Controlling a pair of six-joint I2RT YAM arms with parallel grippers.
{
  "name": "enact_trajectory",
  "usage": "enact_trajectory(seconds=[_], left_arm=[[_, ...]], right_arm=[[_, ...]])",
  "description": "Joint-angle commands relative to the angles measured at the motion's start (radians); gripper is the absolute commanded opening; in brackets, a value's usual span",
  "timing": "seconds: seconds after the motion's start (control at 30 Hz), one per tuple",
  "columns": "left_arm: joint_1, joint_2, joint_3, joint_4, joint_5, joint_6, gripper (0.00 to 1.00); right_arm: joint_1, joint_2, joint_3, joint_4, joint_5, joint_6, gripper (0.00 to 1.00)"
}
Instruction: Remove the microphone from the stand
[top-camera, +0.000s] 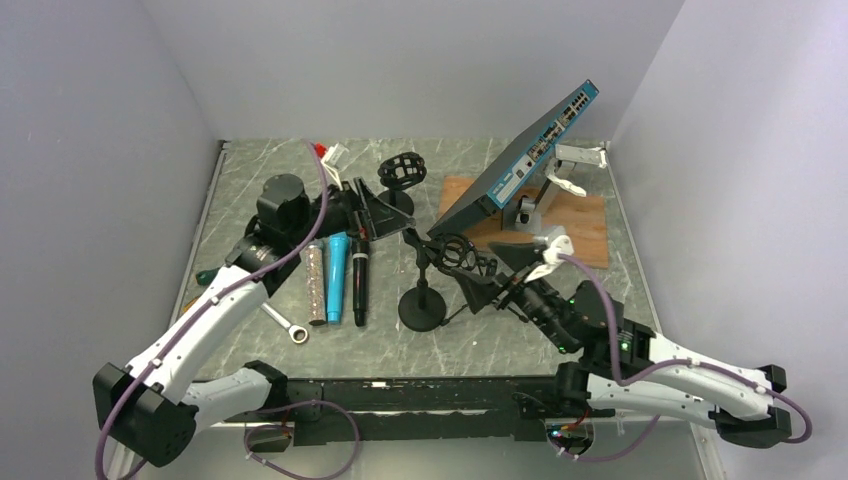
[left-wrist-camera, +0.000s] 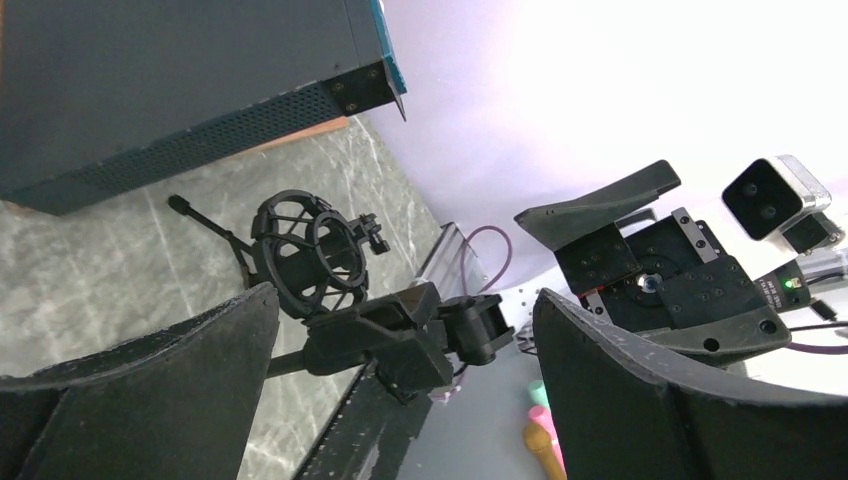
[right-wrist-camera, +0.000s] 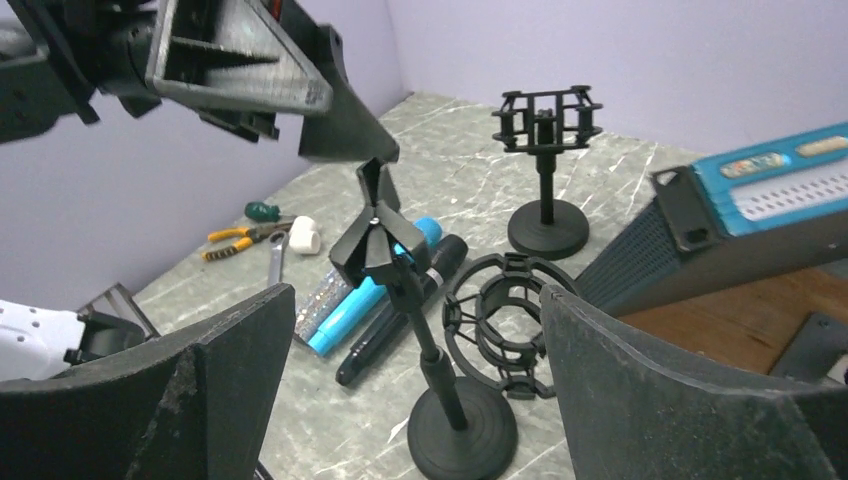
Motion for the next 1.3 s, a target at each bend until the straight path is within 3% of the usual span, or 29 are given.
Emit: enact_trajectory(seconds=[0.0,0.13,0.23,0.47,1.07,1.27], left_arm=[[-0.057,0.036,-0.024,0.136,-0.051,-0.105,0.99],[-0.097,0.045,-0.072,0.189,-0.07,-0.123,0.99],[-0.113,0.057,-0.093,0.214,-0.079,-0.138,0.93],[-0.125,0.075,-0.116,0.17,-0.117,-0.116,0.65],[-0.133,0.081,-0.097,-0.214,-0.22,0.127,0.02],[-0.133,0.053,0.05,-0.363,-0.3,0.173,0.0]], right_arm=[[0.002,-0.081,-0.03,-0.069,0.05,0.058,0.94],[0.002,-0.115,-0.042,-0.113,0.064,0.084,0.94],[0.002,-0.127,-0.048,-0.132,0.069,0.096,0.94],[0.001,-0.129,-0.051,-0.162,0.072,0.108,0.94],[0.002,-0.117,-0.073,-0.174,0.11,0.107,0.95],[0.001,-0.091,-0.072,-0.154,0.11,0.1,0.96]])
